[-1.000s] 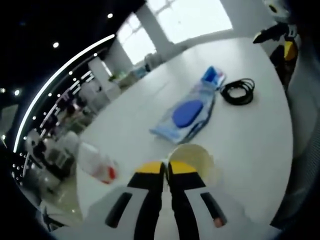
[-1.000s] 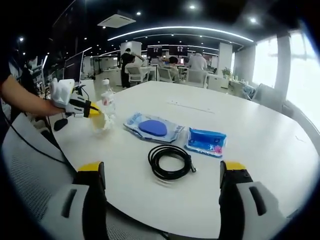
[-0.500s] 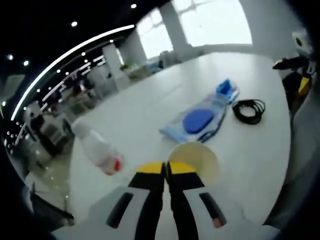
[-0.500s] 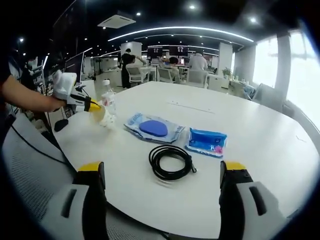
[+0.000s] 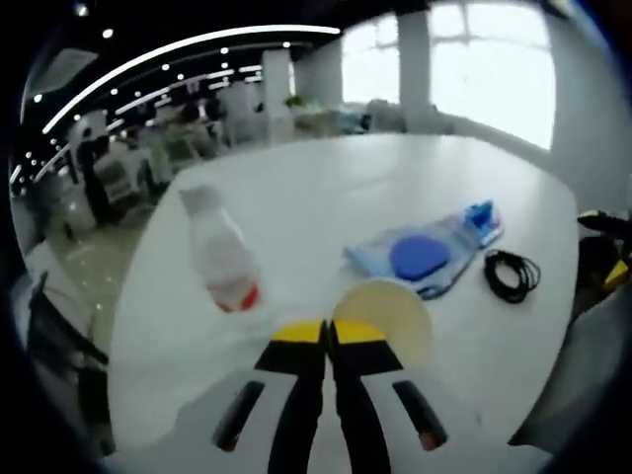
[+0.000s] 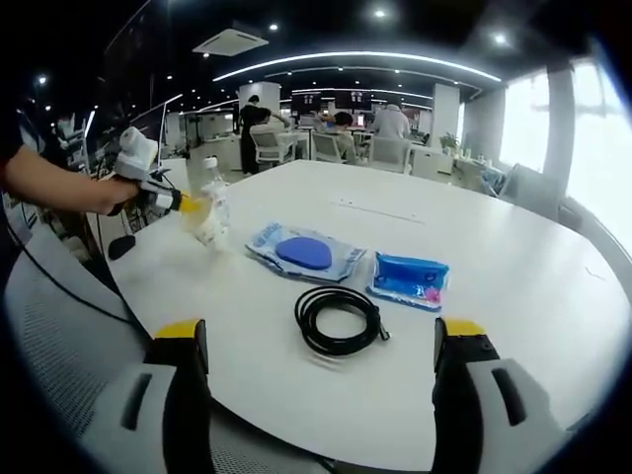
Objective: Arrange the tabletop items into an orderly group along one side of the table until the central work area is clear of visible clutter.
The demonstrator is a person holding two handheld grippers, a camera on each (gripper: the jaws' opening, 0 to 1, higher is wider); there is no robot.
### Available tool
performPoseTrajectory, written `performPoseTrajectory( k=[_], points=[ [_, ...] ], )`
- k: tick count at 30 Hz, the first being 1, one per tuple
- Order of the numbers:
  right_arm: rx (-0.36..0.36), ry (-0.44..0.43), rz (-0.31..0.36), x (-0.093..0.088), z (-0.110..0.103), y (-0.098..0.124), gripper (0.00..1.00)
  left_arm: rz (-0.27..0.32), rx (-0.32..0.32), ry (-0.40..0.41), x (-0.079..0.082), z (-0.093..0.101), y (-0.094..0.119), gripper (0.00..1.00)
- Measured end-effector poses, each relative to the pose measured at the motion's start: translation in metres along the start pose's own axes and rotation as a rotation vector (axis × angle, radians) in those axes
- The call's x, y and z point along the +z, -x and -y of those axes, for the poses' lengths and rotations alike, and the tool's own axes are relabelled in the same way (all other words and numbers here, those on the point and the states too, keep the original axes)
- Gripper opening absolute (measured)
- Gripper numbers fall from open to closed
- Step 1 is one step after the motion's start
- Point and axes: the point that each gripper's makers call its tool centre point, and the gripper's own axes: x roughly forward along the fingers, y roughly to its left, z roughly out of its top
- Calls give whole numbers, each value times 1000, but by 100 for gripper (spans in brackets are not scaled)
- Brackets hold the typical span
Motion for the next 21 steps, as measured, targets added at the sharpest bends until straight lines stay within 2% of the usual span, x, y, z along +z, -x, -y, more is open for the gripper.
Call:
performPoseTrajectory(
  k=[8, 14, 21],
  points=[
    [-1, -3, -2, -1, 1, 0, 94, -76, 3, 93, 1, -3, -14, 0],
    [2, 0, -8, -2, 0, 0, 94, -100, 3, 144, 6, -5, -26, 0],
    [6, 0, -14, -3, 0, -1, 94, -122, -1, 165, 10, -4, -37, 0]
  ],
)
